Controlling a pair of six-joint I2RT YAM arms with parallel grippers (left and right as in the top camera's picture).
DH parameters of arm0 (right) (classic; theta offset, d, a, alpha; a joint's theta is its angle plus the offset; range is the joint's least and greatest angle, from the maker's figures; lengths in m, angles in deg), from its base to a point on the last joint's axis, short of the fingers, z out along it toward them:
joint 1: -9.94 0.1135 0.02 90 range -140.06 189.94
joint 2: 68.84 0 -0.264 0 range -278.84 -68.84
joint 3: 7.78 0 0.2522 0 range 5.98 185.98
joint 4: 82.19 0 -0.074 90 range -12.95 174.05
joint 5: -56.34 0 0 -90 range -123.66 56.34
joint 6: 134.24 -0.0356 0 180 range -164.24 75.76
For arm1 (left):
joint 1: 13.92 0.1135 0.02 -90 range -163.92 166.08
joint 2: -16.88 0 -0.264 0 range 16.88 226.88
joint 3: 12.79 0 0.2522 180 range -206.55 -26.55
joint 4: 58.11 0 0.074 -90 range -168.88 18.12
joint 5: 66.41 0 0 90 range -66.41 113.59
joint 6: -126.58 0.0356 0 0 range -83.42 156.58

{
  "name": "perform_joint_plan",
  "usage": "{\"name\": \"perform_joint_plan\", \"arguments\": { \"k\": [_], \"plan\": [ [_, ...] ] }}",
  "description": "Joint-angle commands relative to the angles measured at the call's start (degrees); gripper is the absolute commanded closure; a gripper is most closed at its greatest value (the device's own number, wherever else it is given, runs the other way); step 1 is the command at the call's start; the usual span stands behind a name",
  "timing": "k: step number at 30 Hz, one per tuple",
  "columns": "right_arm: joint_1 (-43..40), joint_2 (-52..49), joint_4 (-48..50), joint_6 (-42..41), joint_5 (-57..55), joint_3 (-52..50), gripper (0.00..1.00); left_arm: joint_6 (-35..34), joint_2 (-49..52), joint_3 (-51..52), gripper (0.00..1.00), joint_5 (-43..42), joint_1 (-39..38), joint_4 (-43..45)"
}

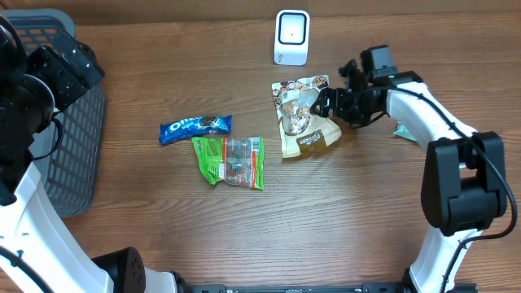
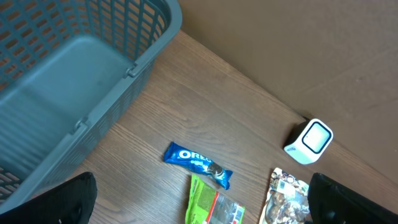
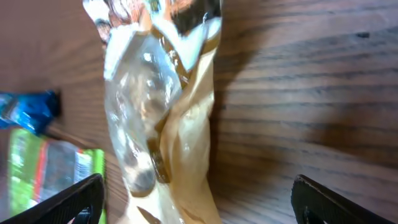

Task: Scan the item barcode
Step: 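Lift the brown cookie bag and carry it toward the scanner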

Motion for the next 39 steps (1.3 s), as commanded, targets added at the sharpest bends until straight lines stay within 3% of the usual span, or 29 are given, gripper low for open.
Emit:
{"name": "perform_joint_plan", "arguments": {
  "k": [1,4,9,12,16,19,22,30,39],
  "plan": [
    [1.64,0.57,3.06,-5.46,4.28,-1.81,0.04,0.70,-0.15,0.11,0.00,0.57,0.31,-0.04],
    [3.06,-0.17,7.26,-8.59,4.15,-2.93,0.04,0.70,-0.15,0.13,0.00,0.57,0.31,-0.04],
    [5.75,-3.58,9.29,-27.04,-6.97,-3.02,0.07,0.70,-0.15,0.13,0.01,0.57,0.31,-0.04],
    [7.43,-5.60,10.21,-32.11,-10.49,-3.02,0.24,0.70,-0.15,0.13,0.00,0.59,0.31,-0.04],
    [8.04,-6.43,10.97,-31.89,-10.86,-3.02,0.67,0.70,-0.15,0.13,0.00,0.59,0.31,-0.04],
    [7.58,-6.43,11.26,-28.57,-10.36,-2.99,0.80,0.70,-0.15,0.13,0.00,0.57,0.31,-0.04],
    [6.45,-5.95,11.45,-23.71,-6.43,-2.75,0.83,0.70,-0.15,0.11,0.00,0.59,0.31,-0.04],
    [3.32,0.74,10.40,-3.61,20.20,0.92,0.94,0.70,-0.15,0.11,0.00,0.59,0.31,-0.04],
    [2.97,16.68,8.59,-2.99,22.36,3.61,0.96,0.70,-0.15,0.13,0.00,0.59,0.31,-0.04]
  ]
}}
